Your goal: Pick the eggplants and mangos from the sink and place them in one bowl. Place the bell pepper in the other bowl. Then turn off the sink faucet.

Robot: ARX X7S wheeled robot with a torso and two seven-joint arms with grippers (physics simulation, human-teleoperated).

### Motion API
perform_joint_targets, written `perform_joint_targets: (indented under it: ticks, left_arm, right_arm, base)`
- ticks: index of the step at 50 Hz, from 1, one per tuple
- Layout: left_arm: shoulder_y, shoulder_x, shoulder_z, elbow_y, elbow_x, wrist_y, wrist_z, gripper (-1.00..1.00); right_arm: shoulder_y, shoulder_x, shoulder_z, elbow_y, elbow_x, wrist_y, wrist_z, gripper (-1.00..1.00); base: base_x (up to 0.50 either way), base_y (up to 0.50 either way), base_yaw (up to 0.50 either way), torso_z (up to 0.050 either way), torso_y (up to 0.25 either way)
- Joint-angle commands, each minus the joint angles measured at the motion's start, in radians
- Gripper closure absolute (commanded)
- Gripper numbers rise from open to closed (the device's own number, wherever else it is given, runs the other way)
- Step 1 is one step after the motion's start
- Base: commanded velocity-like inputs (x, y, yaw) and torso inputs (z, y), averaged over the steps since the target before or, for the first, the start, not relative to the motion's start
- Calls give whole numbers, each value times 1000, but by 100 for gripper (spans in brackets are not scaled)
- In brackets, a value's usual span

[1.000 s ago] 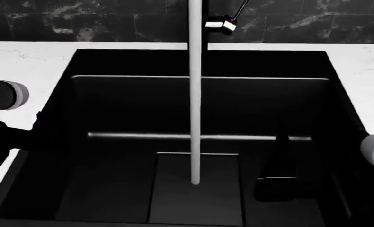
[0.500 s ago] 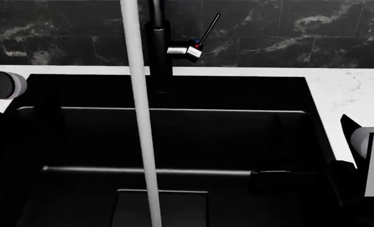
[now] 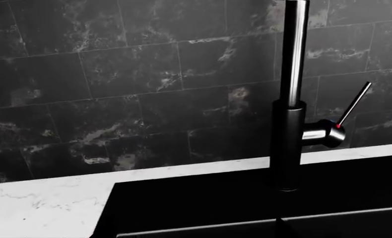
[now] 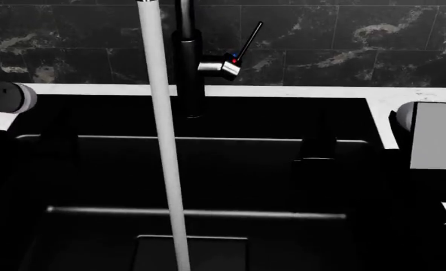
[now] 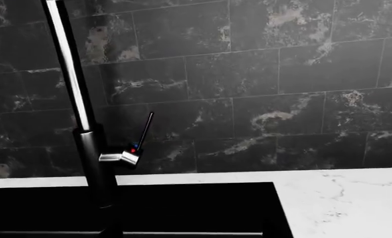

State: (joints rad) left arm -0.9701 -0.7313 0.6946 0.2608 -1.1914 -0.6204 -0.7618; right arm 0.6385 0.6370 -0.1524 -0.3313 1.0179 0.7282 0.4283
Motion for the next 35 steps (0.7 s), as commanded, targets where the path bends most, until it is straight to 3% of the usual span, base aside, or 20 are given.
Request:
perform_joint_targets:
  ticks: [1,3,8,10,14,23,35]
  left_arm:
    - [-23,31,7,-73,19,2,25,-100]
    - [-33,44,2,-90,11,0,24,-100]
    - [-144,159,24,-329,74,13,107,-100]
    - [-176,202,6,-392,35,1,123,-100]
    - [-253,303,69,-528,114,6,181,-100]
    - [-396,536,101,-1005,238,159,331,-100]
    - [-376,501,133,-996,288,185,314,-100]
  right_arm:
    - [133,-59,-78,213,-80,-22,-94,-100]
    - [140,-63,-82,227,-86,-26,-101,-100]
    - [190,-91,-99,309,-114,-59,-150,-100]
    - [188,-90,-99,311,-109,-56,-154,-100]
    - [203,-87,-102,306,-100,-41,-156,-100]
    - [159,-68,-93,278,-92,-52,-161,-100]
    - [179,-59,-111,262,-75,-8,-158,-100]
  base:
    - [0,0,0,0,0]
    - [0,0,0,0,0]
    - [0,0,0,0,0]
    - [0,0,0,0,0]
    - [0,0,0,0,0]
    - [0,0,0,0,0]
    - [0,0,0,0,0]
